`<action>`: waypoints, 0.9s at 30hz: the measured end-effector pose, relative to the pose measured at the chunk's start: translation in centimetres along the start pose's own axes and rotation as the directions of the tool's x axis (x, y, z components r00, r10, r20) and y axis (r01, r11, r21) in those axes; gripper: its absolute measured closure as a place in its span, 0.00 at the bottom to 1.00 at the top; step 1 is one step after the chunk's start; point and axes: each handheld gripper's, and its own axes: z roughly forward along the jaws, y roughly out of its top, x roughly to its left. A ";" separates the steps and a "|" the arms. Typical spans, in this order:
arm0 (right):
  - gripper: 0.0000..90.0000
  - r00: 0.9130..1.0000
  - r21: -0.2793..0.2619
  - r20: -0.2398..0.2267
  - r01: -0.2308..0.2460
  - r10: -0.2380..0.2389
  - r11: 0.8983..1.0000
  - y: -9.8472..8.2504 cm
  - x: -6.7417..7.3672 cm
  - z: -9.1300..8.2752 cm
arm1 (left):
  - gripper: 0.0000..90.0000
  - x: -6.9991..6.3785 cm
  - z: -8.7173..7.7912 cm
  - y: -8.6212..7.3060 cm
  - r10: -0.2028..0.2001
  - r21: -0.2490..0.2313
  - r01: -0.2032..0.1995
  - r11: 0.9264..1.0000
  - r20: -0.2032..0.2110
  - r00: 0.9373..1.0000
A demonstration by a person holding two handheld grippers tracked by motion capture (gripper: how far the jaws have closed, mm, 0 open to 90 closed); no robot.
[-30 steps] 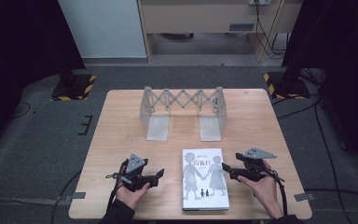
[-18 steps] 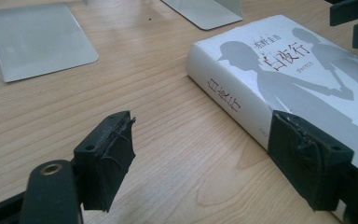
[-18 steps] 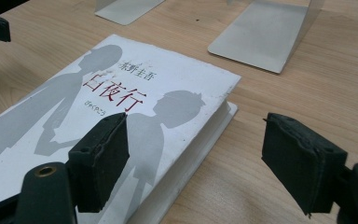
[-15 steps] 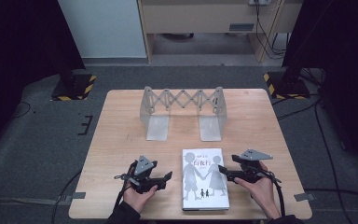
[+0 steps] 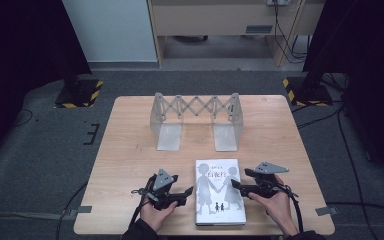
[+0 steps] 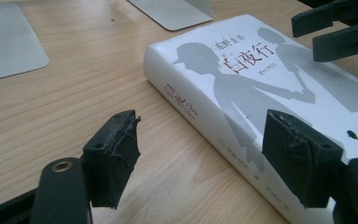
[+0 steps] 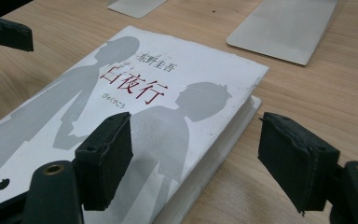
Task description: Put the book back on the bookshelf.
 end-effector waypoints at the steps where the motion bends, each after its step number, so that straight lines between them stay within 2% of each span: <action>1: 0.29 1.000 0.001 -0.003 -0.004 0.004 1.000 0.0 0.1 0.0 | 0.29 -0.1 0.1 0.0 -0.002 -0.001 0.002 1.000 0.001 1.000; 13: 0.31 0.999 0.015 -0.032 -0.011 0.011 1.000 -0.3 0.7 0.6 | 0.30 -1.7 1.4 -0.1 0.015 0.012 -0.016 1.000 0.028 1.000; 17: 0.30 0.999 0.018 -0.041 -0.016 0.017 1.000 -0.4 0.7 0.7 | 0.29 -2.0 2.0 -0.2 0.041 0.027 -0.042 0.999 0.040 0.998; 18: 0.30 0.998 0.018 -0.052 -0.037 0.038 0.999 -0.5 0.8 0.8 | 0.29 -2.1 2.1 -0.3 0.043 0.030 -0.044 0.999 0.040 0.998; 19: 0.30 0.998 0.018 -0.052 -0.037 0.038 0.999 -0.5 0.8 0.8 | 0.29 -2.2 2.2 -0.3 0.052 0.033 -0.054 0.998 0.042 0.998; 23: 0.29 0.997 0.019 -0.057 -0.043 0.044 0.999 -0.5 0.7 0.9 | 0.25 -2.2 2.6 -0.3 0.053 0.032 -0.055 0.998 0.061 0.997; 24: 0.29 0.997 0.018 -0.058 -0.046 0.047 0.999 -0.6 0.6 1.0 | 0.20 -2.1 2.7 -0.3 0.046 0.033 -0.048 0.998 0.066 0.997; 27: 0.28 0.997 0.016 -0.058 -0.046 0.047 0.999 -0.6 0.6 1.1 | 0.17 -1.7 3.0 -0.3 0.023 0.039 -0.027 0.999 0.087 0.996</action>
